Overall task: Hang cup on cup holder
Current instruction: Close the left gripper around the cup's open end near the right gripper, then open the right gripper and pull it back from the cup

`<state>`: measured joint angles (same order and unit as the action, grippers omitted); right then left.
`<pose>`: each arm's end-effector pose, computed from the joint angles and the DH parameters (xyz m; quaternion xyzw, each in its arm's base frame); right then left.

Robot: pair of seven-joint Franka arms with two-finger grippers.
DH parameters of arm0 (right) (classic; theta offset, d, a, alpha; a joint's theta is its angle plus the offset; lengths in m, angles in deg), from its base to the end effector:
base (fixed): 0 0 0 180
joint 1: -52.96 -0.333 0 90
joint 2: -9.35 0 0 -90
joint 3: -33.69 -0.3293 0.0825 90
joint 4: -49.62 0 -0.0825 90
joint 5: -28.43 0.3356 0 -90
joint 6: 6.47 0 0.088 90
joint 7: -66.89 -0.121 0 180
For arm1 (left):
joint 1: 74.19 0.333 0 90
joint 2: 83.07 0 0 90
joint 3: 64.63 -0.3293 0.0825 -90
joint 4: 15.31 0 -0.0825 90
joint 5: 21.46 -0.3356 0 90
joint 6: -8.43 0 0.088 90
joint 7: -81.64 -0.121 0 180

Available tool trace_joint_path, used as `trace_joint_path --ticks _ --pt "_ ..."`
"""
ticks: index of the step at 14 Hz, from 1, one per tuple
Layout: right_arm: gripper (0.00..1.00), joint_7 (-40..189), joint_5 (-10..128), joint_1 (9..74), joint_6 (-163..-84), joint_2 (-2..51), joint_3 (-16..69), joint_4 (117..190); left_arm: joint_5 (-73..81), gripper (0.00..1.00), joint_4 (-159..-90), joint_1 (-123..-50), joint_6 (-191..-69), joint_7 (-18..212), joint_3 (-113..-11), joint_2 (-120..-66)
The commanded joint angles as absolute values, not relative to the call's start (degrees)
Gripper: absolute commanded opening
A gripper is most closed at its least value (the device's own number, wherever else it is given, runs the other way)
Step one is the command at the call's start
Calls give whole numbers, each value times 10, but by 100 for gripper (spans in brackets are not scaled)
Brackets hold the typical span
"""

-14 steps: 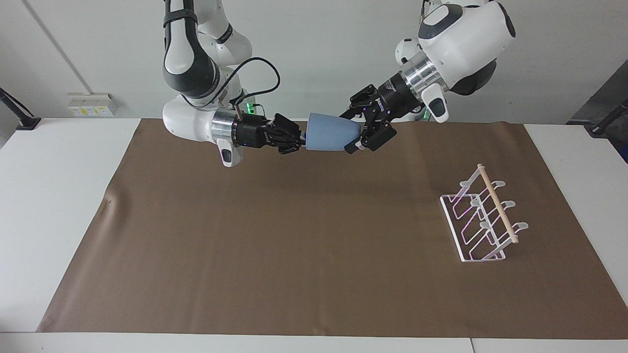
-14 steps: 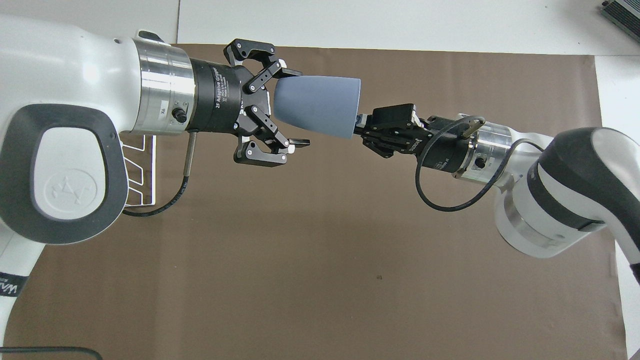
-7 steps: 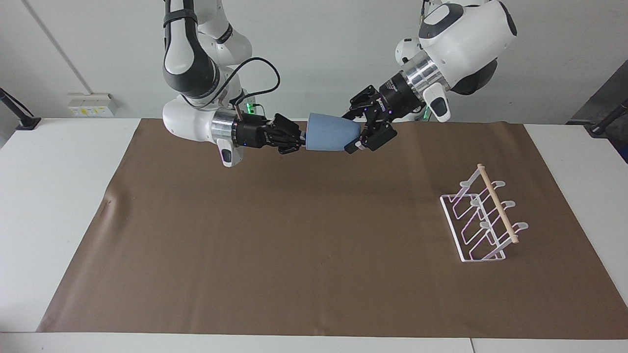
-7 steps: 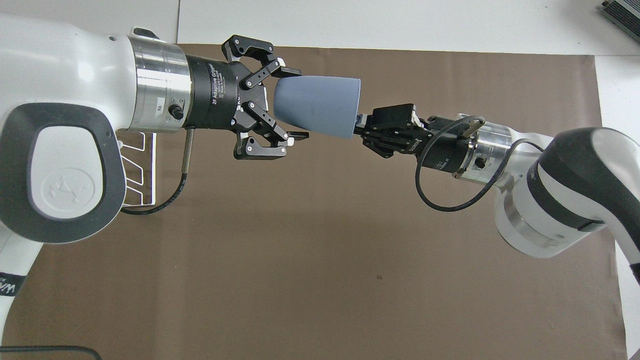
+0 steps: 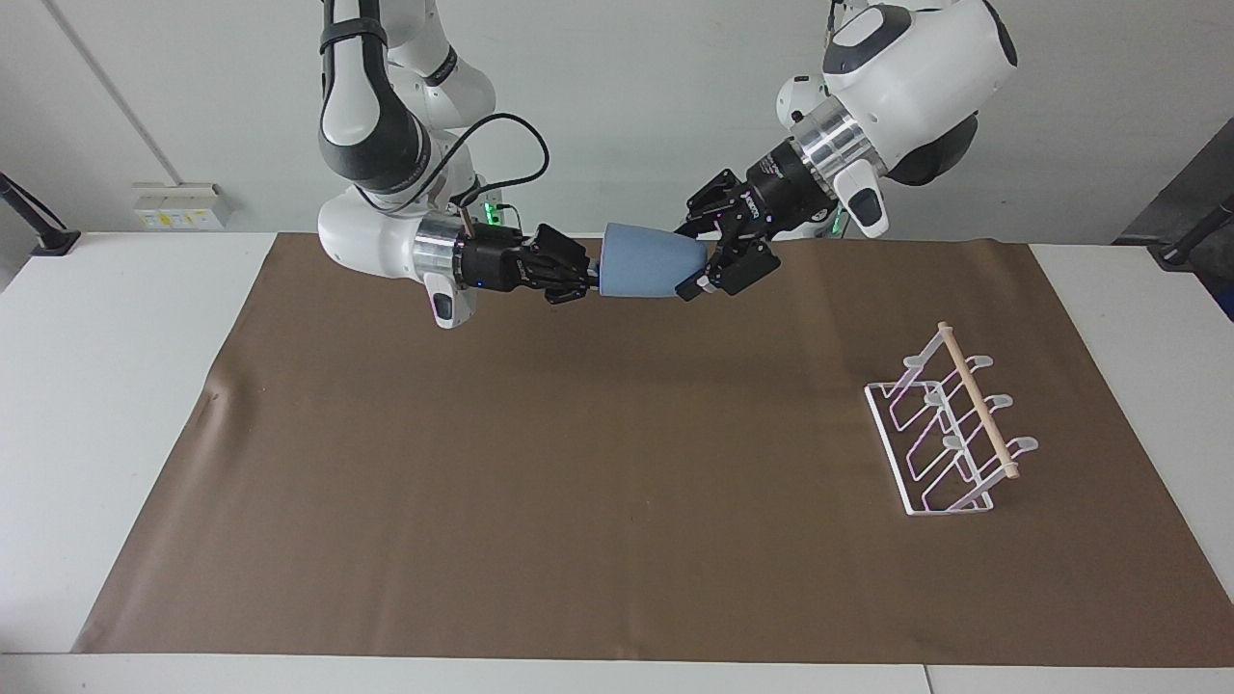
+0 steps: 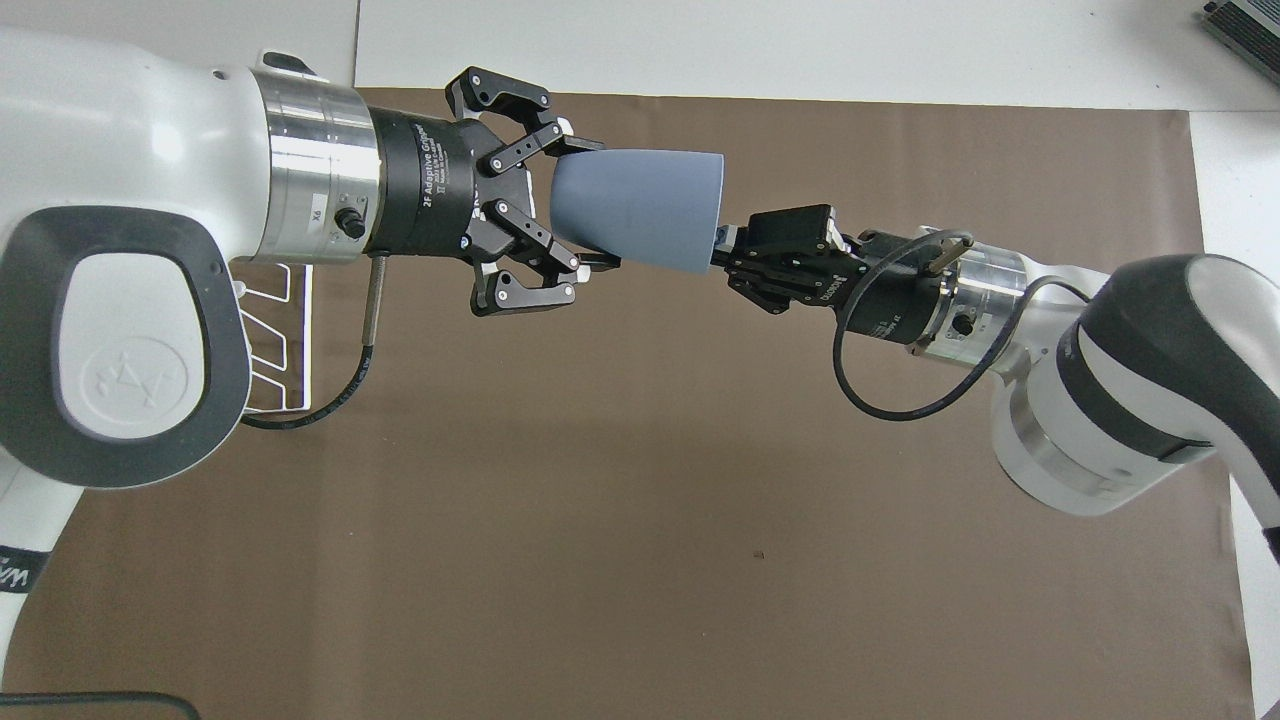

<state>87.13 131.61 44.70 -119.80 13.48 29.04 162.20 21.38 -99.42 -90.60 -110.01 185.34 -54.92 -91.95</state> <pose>0.5350 0.1975 0.5366 -0.6877 0.1410 -0.0264 0.7117 0.5268 -0.2964 0.6586 0.6399 0.6453 -0.2420 0.3398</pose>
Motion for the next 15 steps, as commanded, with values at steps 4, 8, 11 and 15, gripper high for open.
trace_joint_path --ticks 4,8,11,15 --pt "0 882 1333 436 -1222 118 286 1640 204 0 -983 -911 -1116 1863 -554 -922" --pt "12 868 1332 437 -1222 118 287 1640 192 0 -983 -911 -1117 1861 -553 -922" --pt "57 859 1333 437 -1222 118 287 1640 192 0 -984 -910 -1117 1861 -553 -922" --pt "61 856 1333 437 -1222 118 287 1640 192 0 -985 -911 -1117 1861 -554 -921"
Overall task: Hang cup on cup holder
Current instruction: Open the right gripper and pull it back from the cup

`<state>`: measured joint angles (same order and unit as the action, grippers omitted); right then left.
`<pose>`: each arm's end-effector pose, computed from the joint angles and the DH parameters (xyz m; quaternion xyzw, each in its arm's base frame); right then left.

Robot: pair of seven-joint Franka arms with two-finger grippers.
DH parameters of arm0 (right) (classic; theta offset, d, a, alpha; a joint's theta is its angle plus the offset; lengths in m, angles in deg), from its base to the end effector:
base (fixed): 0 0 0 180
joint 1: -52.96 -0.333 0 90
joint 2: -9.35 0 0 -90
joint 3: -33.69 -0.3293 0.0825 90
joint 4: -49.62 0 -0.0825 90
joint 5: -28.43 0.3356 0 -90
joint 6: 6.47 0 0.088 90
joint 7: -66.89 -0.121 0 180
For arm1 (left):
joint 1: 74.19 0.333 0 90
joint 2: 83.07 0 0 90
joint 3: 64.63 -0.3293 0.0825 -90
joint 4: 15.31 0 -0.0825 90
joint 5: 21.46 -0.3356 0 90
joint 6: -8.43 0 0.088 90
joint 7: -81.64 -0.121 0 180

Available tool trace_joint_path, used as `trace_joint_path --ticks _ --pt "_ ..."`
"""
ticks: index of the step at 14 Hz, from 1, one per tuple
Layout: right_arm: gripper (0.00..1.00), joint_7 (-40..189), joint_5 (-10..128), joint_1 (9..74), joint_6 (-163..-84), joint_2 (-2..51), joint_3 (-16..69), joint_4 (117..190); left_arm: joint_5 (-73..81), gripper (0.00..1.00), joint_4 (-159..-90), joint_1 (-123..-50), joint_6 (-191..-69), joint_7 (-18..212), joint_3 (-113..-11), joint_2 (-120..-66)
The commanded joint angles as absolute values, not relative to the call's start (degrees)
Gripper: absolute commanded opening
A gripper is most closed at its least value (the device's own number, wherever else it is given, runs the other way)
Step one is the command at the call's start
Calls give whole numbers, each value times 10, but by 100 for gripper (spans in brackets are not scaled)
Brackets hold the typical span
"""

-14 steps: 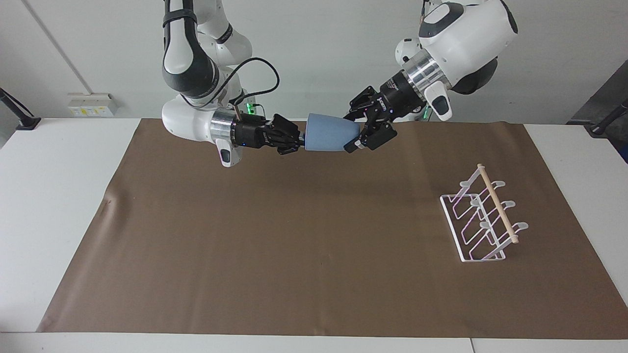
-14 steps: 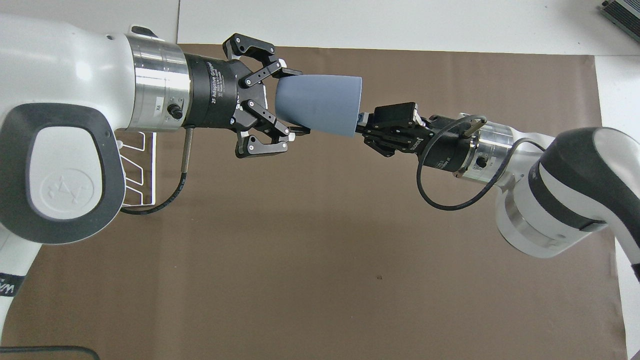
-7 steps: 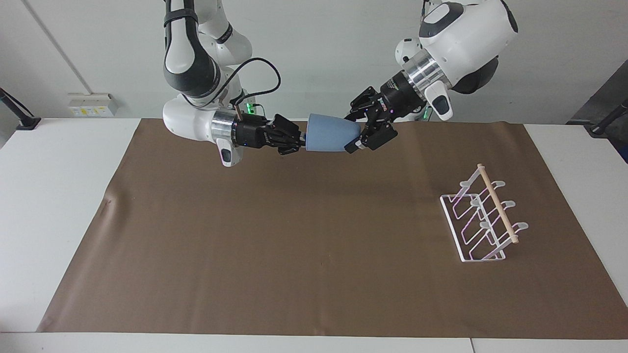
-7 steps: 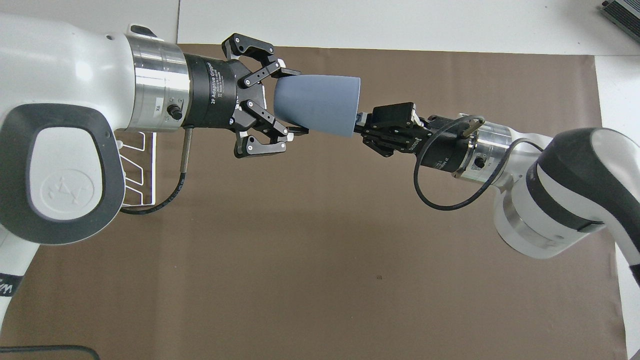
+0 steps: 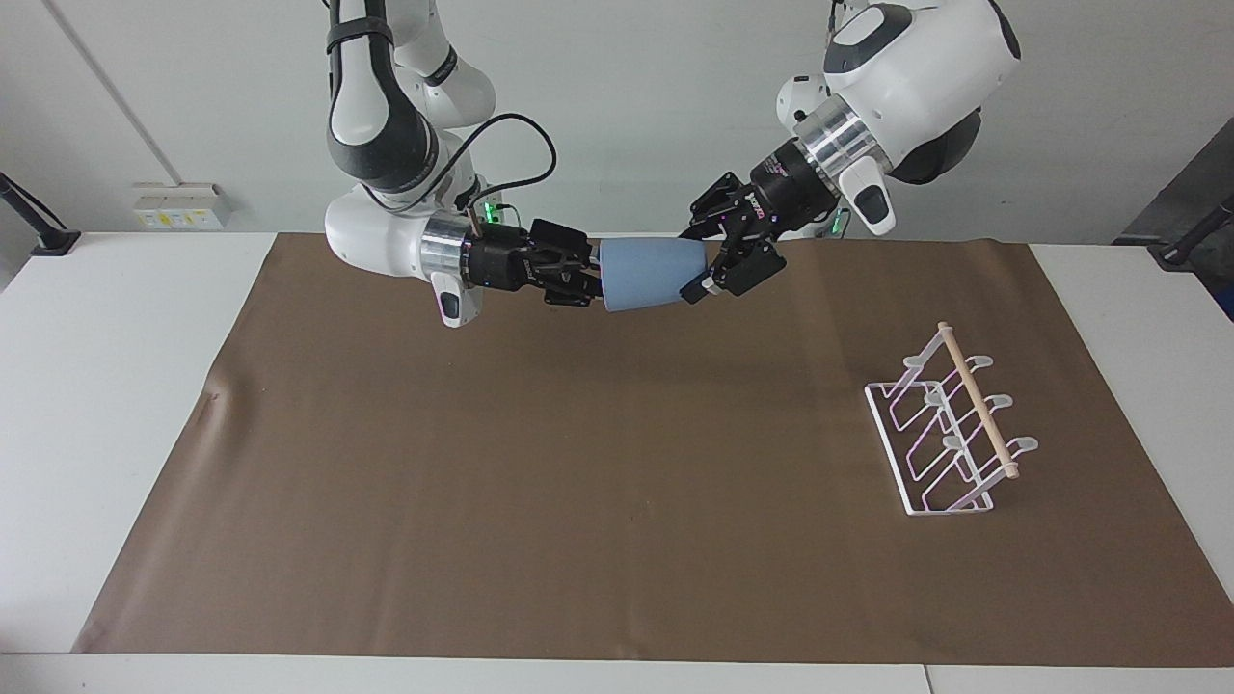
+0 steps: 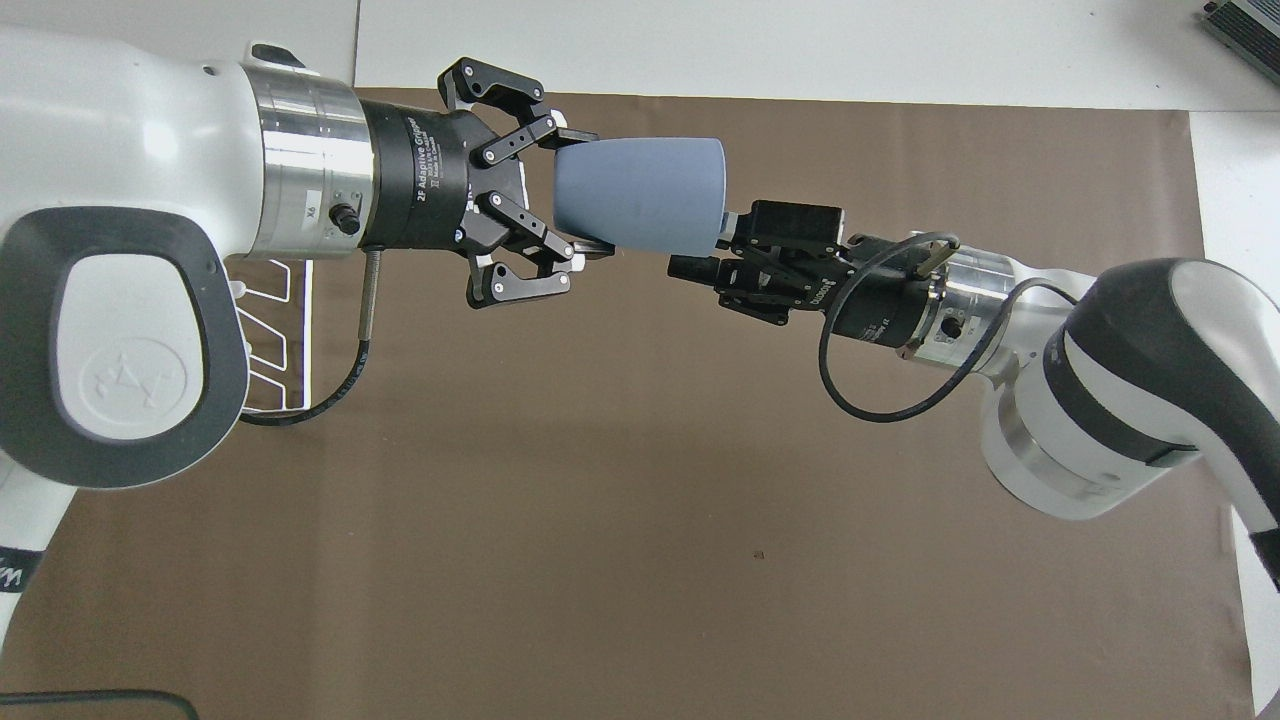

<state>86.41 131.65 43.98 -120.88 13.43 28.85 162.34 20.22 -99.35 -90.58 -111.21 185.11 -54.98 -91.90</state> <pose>0.5330 0.2037 0.5349 -0.6899 0.1469 -0.0214 0.7085 0.5294 -0.2936 0.6608 0.6413 0.6459 -0.2271 0.3463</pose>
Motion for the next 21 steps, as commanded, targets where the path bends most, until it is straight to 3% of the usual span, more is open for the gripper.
trace_joint_path --ticks 1,3,4,6,7,8,15,21 --pt "63 855 1333 437 -1222 118 287 1640 192 0 -984 -911 -1117 1861 -554 -921" --pt "67 855 1324 442 -1222 118 287 1640 191 0 -985 -911 -1117 1861 -554 -921" --pt "78 855 1315 445 -1220 119 289 1640 191 0 -985 -910 -1116 1861 -554 -921" --pt "80 858 1253 460 -1219 123 288 1636 189 0 -987 -908 -1113 1839 -555 -920" --pt "93 857 1230 465 -1220 123 289 1634 181 0 -989 -908 -1113 1832 -555 -920" --pt "98 862 1209 471 -1219 123 289 1633 170 0 -989 -907 -1113 1832 -554 -919" --pt "100 783 901 506 -1241 134 293 1598 74 0 -1007 -892 -1108 1774 -563 -911" --pt "100 674 524 503 -1275 137 292 1562 -16 0 -1103 -860 -1116 1596 -567 -867"
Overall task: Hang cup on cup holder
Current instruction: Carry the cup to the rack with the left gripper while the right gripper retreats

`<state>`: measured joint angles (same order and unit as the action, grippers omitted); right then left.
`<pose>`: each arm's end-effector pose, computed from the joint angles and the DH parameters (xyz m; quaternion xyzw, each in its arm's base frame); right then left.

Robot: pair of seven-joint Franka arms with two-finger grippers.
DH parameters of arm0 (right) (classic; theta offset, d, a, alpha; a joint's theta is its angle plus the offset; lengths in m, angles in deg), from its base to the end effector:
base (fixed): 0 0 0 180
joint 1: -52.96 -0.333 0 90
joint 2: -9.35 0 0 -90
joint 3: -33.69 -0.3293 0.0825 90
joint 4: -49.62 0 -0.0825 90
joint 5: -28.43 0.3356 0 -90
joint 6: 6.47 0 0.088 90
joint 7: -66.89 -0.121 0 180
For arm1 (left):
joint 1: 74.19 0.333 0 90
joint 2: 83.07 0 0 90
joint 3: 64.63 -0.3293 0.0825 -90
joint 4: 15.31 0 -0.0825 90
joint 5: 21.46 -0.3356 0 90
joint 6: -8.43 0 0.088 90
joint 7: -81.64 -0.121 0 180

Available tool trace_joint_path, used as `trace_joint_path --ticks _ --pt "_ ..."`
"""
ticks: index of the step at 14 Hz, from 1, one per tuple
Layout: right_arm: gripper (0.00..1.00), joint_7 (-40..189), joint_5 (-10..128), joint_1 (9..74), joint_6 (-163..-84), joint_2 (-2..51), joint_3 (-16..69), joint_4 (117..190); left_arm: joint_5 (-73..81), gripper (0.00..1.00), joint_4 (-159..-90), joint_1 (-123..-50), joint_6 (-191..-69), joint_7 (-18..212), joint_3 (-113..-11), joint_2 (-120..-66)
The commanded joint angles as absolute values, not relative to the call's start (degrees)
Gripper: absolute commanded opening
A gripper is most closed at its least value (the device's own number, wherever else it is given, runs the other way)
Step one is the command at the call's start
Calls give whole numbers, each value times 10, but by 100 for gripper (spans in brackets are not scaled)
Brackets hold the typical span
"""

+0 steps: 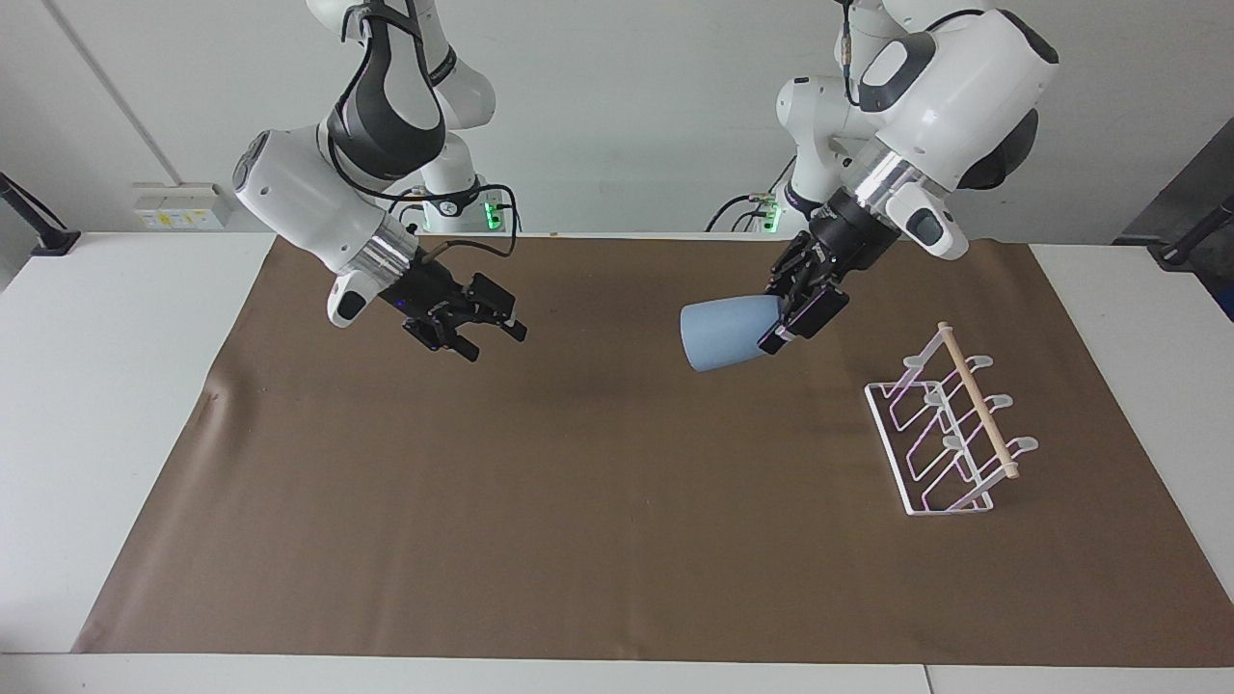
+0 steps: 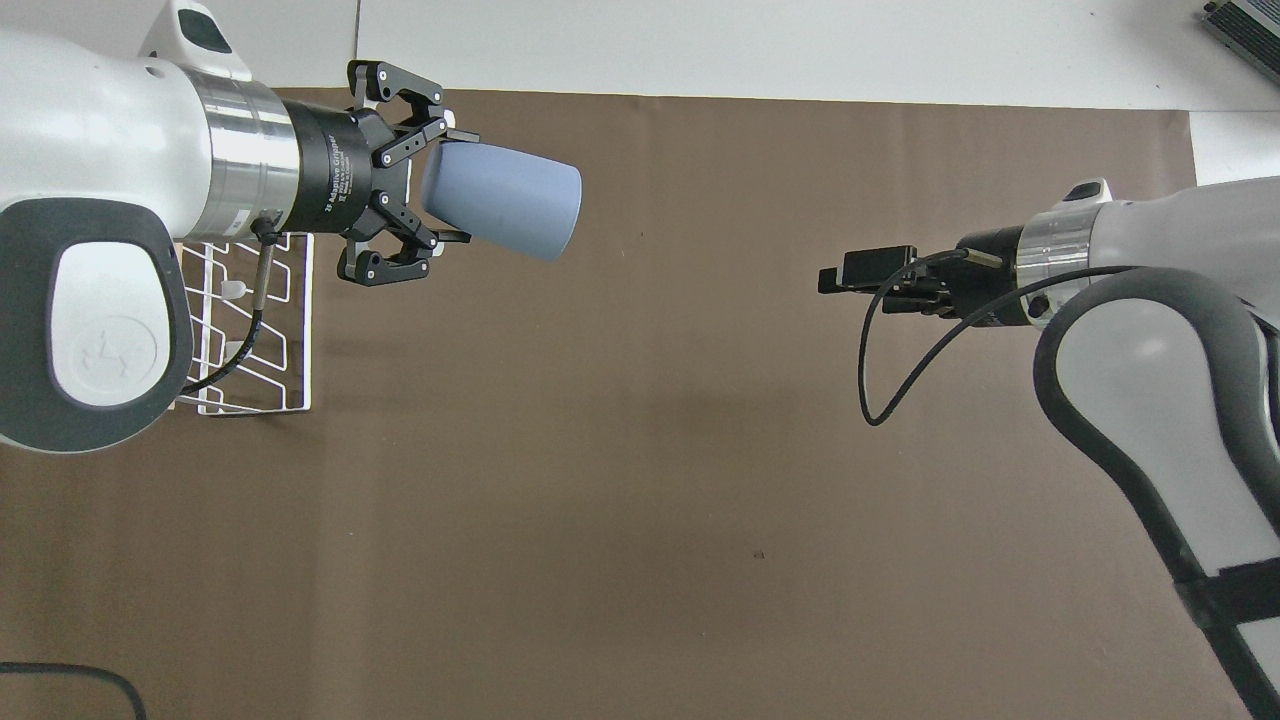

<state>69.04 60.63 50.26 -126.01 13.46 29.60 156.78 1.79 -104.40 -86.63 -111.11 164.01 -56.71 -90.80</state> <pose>0.5488 0.0975 0.5127 -0.9640 0.0442 -0.0588 0.2555 0.5535 -0.2250 0.6188 0.7878 0.5495 -0.0359 0.2759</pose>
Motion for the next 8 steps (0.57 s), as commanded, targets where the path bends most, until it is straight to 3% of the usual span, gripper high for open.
trace_joint_path --ticks 1,5,8 --pt "100 674 480 503 -1275 137 292 1562 -28 0 -1121 -846 -1123 1566 -567 -859" --pt "100 674 339 508 -1271 137 294 1555 -34 0 -1159 -795 -1154 1436 -568 -846" --pt "100 674 308 524 -1248 124 295 1551 -65 0 -1164 -760 -1160 1348 -568 -846"
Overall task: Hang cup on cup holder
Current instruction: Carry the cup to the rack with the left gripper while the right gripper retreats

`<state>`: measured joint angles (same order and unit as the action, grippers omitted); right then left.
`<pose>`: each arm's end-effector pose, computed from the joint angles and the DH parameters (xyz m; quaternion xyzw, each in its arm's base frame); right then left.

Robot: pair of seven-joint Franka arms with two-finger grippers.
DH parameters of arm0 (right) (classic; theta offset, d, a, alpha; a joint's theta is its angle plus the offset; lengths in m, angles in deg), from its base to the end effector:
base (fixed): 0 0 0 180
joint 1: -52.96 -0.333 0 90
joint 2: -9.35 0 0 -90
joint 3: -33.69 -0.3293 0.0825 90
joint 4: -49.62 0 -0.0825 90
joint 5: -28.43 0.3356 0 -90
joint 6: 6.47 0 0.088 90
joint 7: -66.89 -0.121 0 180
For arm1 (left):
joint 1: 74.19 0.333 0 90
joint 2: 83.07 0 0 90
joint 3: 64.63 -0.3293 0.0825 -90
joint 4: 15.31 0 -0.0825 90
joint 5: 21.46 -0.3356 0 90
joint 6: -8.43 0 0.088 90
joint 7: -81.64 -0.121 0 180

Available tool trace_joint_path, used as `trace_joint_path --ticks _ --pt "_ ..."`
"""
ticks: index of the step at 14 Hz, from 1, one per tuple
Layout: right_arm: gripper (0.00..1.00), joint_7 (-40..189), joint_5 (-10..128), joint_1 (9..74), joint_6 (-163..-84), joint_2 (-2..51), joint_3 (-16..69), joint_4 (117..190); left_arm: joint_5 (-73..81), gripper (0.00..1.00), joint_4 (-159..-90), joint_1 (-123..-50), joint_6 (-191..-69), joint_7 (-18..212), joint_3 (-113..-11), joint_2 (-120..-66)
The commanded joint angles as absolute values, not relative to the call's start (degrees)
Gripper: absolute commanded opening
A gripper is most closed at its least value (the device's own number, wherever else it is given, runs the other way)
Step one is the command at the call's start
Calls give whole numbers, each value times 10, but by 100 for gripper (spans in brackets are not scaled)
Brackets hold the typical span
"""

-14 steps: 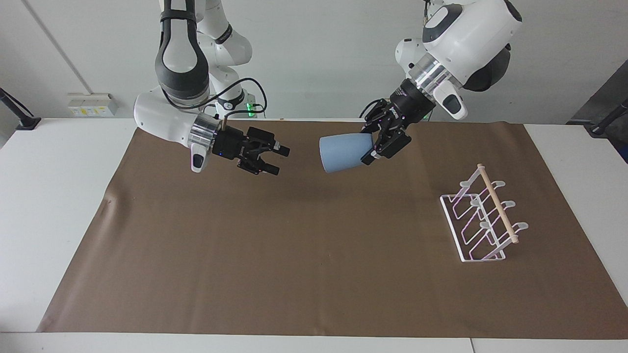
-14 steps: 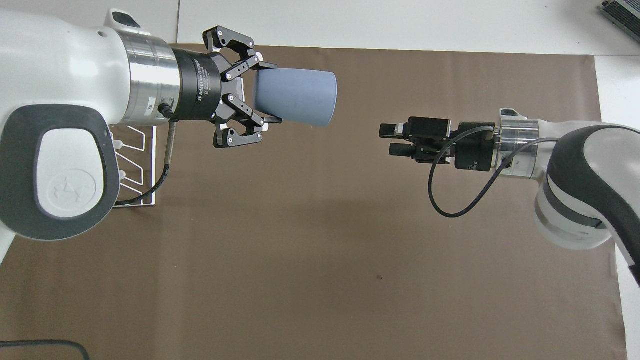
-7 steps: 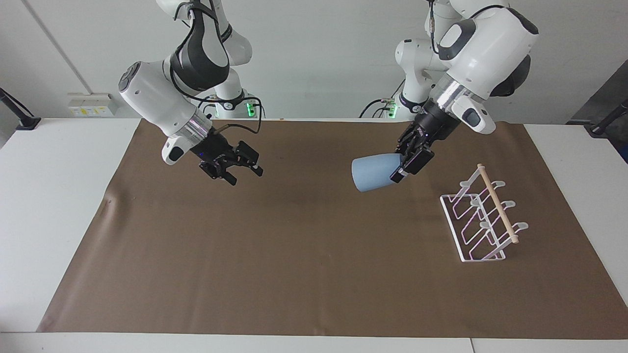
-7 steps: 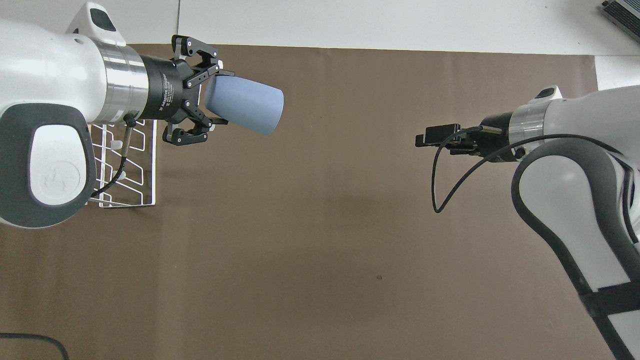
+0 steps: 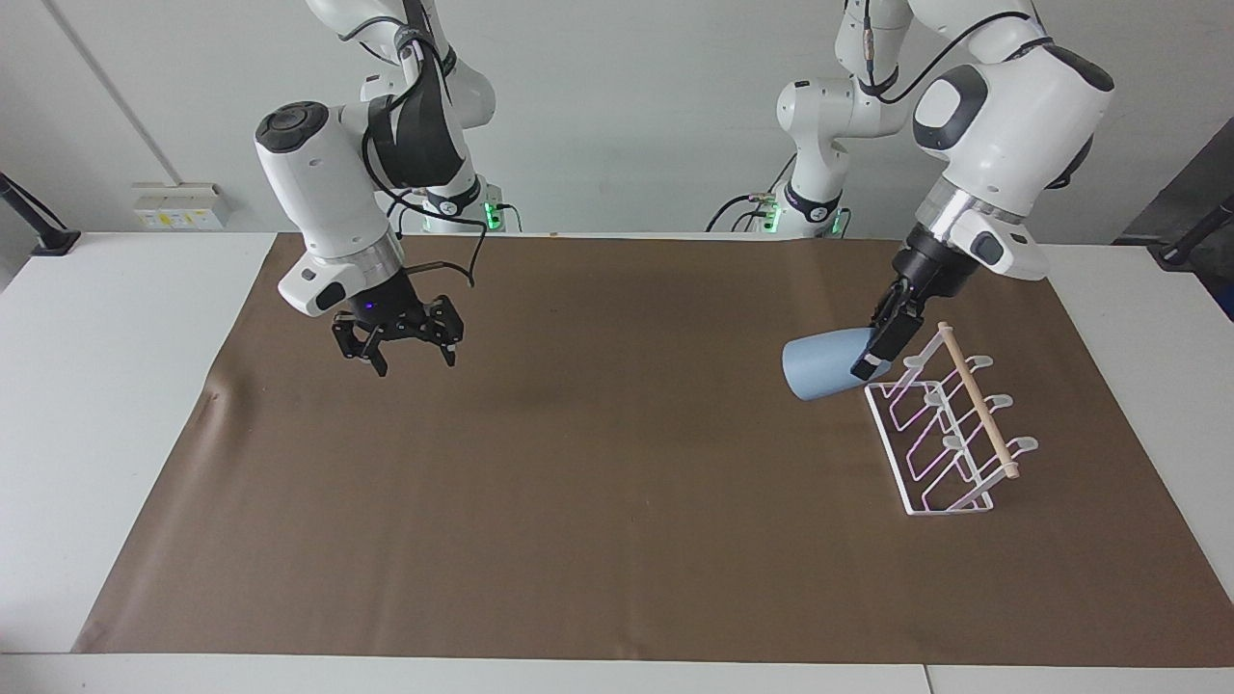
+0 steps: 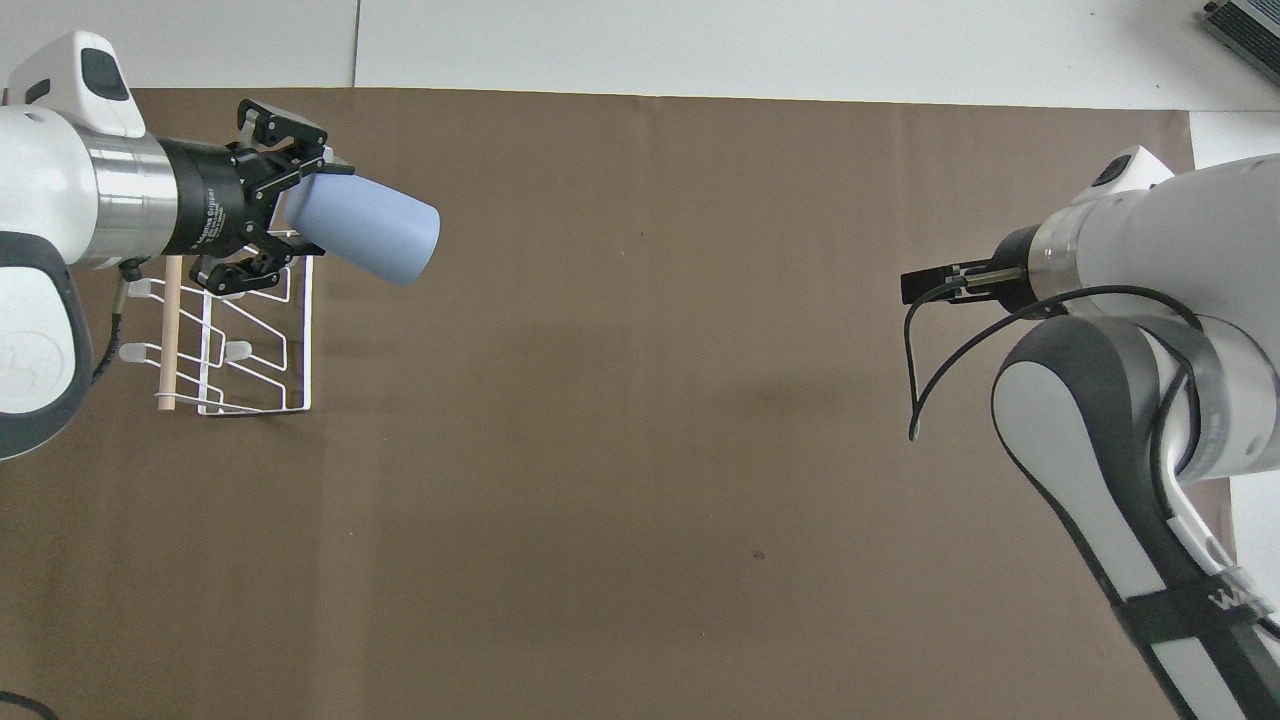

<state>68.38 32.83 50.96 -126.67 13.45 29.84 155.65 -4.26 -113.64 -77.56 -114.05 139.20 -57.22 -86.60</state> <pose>0.5539 0.0604 0.5140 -0.9943 -0.0471 -0.0863 0.0404 0.5606 -0.1210 0.5889 0.8696 0.4385 0.0665 0.2172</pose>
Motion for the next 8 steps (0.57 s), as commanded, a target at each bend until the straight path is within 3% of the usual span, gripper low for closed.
trace_joint_path --ticks 1,8 --pt "100 672 308 526 -1230 116 296 1545 -71 0 -1170 -749 -1180 1325 -568 -846" --pt "100 613 309 553 -1052 97 297 1428 -152 0 -1208 -703 -1323 1174 -568 -858"
